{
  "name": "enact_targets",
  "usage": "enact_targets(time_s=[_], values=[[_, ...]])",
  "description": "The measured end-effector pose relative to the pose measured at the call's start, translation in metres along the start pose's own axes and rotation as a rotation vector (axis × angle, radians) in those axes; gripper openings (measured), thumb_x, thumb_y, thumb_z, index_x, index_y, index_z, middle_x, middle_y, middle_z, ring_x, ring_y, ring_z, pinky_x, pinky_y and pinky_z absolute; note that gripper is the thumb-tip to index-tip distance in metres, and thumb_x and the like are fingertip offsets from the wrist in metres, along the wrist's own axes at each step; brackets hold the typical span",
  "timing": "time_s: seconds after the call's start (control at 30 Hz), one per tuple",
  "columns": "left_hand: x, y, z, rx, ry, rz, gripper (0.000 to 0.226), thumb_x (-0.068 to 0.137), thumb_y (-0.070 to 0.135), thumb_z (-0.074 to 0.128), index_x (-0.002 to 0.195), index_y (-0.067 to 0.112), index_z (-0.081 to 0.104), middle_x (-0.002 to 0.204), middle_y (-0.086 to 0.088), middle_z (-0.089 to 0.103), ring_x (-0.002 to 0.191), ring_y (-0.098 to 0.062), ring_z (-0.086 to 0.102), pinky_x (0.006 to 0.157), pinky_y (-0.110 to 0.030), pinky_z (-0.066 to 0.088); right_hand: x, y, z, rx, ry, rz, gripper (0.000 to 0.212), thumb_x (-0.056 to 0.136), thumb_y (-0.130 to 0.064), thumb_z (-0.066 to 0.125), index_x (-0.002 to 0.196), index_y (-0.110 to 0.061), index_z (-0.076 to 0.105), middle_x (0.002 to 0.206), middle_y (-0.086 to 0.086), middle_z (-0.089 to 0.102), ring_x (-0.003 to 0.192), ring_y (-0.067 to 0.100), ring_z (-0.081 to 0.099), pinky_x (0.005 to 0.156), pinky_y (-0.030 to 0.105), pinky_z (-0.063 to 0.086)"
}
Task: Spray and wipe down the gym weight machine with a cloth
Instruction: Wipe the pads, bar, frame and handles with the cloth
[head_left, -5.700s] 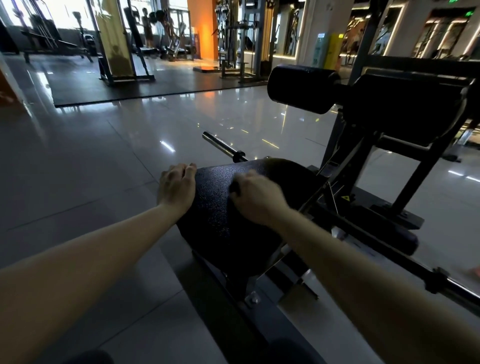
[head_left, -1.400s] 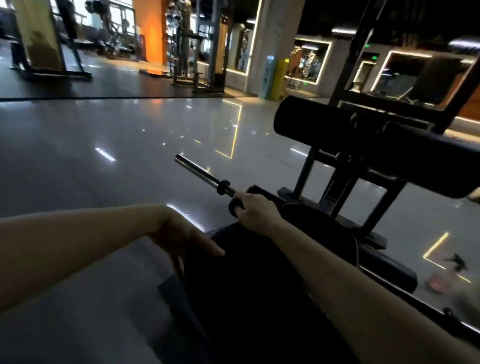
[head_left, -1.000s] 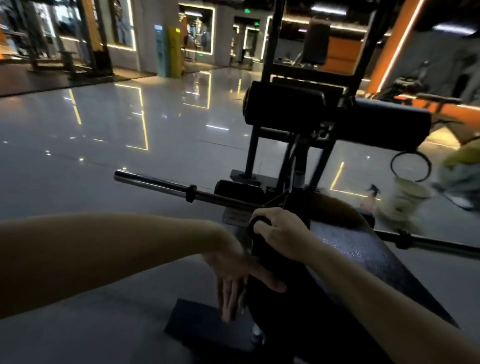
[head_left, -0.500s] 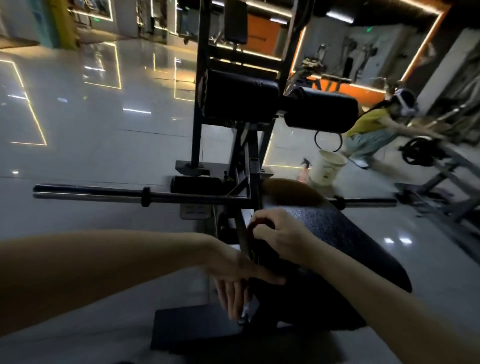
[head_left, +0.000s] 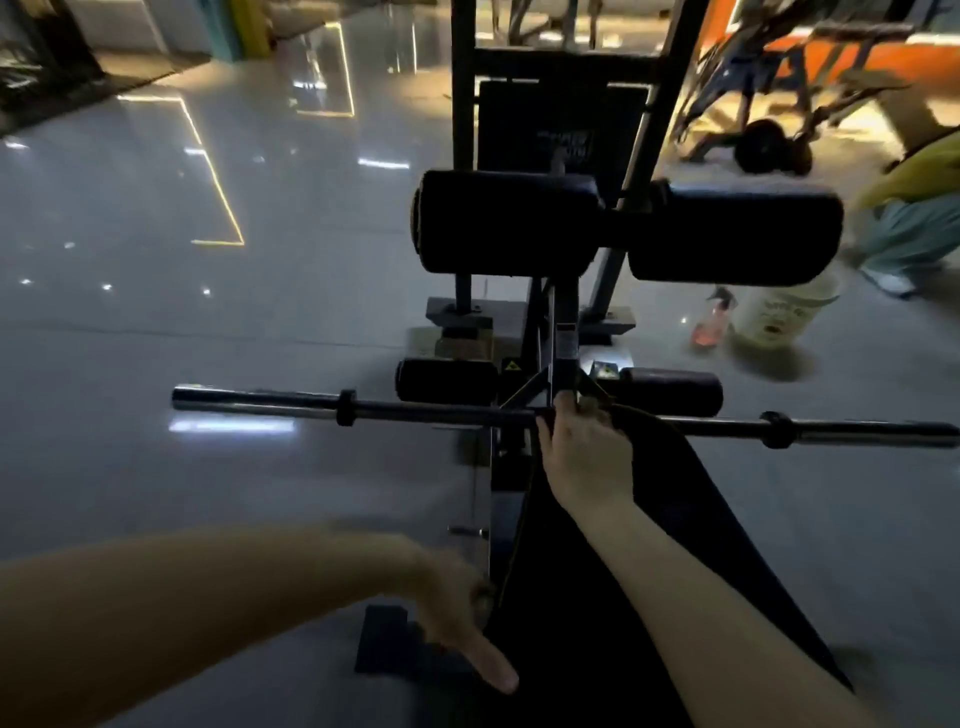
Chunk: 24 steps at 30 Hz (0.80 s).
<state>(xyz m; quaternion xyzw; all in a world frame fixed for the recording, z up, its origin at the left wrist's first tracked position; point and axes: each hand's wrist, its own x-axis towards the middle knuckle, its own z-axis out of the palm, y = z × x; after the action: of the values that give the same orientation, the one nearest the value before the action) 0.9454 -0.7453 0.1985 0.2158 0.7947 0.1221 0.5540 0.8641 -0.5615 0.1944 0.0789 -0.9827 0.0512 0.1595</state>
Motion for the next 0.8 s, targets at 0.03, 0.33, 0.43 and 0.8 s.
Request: enact_targets(time_s=[0.03, 0.33, 0.43, 0.8], values=[[-0.014, 0.007, 0.000, 0.039, 0.051, -0.055, 0.117, 0.053, 0.096, 0.067, 0.146, 0.029, 0.043, 0.136, -0.001, 0.063, 0.121, -0.028, 0.061, 0.103, -0.039, 0.048, -0.014, -0.002, -0.011, -0.013, -0.037, -0.016, 0.038, 0.098, -0.043, 0.050, 0.123, -0.015, 0.053, 0.098, 0.012, 0.062, 0.080, 0.030, 0.064, 0.057, 0.037, 0.053], [-0.146, 0.079, -0.079, 0.065, 0.331, -0.263, 0.054, 0.090, 0.060, 0.057, 0.076, 0.008, 0.064, 0.077, -0.010, 0.062, 0.077, -0.033, 0.063, 0.078, -0.048, 0.056, -0.114, 0.013, -0.160, 0.400, -1.019, 0.220, 0.030, 0.104, -0.045, 0.041, 0.108, -0.020, 0.057, 0.094, -0.003, 0.067, 0.081, 0.015, 0.065, 0.071, 0.031, 0.056], [-0.187, 0.101, -0.104, 0.170, 0.374, -0.294, 0.053, 0.091, 0.058, 0.057, 0.108, 0.010, 0.070, 0.112, -0.013, 0.070, 0.104, -0.035, 0.065, 0.090, -0.043, 0.056, -0.081, 0.008, -0.193, 0.627, -0.967, 0.475, 0.044, 0.100, -0.055, 0.044, 0.121, -0.020, 0.060, 0.105, -0.002, 0.069, 0.092, 0.015, 0.066, 0.085, 0.033, 0.057], [-0.245, 0.028, -0.265, -0.081, 0.798, -0.273, 0.039, 0.094, 0.052, 0.060, 0.082, 0.015, 0.065, 0.082, -0.003, 0.067, 0.078, -0.023, 0.066, 0.071, -0.035, 0.056, 0.153, -0.007, -0.273, 1.415, -0.557, 1.102, 0.010, 0.092, -0.015, 0.057, 0.091, -0.005, 0.057, 0.069, 0.009, 0.060, 0.056, 0.018, 0.058, 0.053, 0.029, 0.049]])
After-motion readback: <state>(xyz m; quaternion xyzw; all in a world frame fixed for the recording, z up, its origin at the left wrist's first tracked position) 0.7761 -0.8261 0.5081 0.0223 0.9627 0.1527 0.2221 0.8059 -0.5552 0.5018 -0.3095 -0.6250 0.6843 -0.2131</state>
